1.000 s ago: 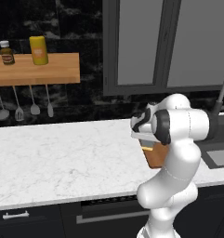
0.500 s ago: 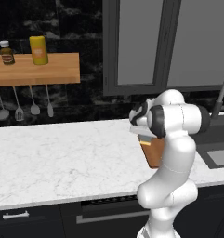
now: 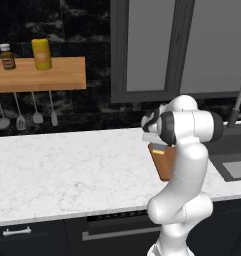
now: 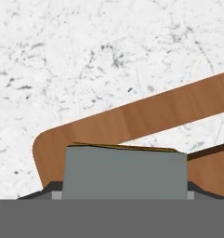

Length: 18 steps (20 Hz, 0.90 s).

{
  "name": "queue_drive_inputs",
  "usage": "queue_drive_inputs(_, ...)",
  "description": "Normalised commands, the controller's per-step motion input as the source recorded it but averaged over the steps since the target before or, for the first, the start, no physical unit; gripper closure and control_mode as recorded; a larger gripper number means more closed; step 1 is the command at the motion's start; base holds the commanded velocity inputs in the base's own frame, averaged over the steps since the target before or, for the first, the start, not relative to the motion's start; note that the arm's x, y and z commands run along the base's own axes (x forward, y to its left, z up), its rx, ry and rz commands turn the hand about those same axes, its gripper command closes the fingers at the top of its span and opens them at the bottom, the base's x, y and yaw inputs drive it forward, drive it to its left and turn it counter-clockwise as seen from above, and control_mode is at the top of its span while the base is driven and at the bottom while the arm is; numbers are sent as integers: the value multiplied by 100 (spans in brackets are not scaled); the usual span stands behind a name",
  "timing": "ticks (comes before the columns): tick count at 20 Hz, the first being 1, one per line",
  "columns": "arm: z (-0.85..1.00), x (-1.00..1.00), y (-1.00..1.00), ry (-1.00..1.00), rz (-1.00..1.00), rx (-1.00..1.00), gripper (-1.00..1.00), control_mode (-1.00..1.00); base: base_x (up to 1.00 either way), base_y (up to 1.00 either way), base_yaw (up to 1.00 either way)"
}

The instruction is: Pick up the sponge from the counter and clean the cutting board by briefly scrubbing or pressing down on the cutting board. Once finished, release the sponge.

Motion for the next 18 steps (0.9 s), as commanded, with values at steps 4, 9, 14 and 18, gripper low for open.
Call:
queue_drive_inputs(4,-14,5,-35,0,0,0,100,-100,0,0,0)
queue_drive_inputs(9,-17,1,-39,0,0,0,100,-100,0,0,0)
queue_drive_inputs(14,-13,0,-47,0,0,0,100,-100,0,0,0)
queue_drive_inputs(18,-5,0,-50,0,2,0,100,-100,0,0,0)
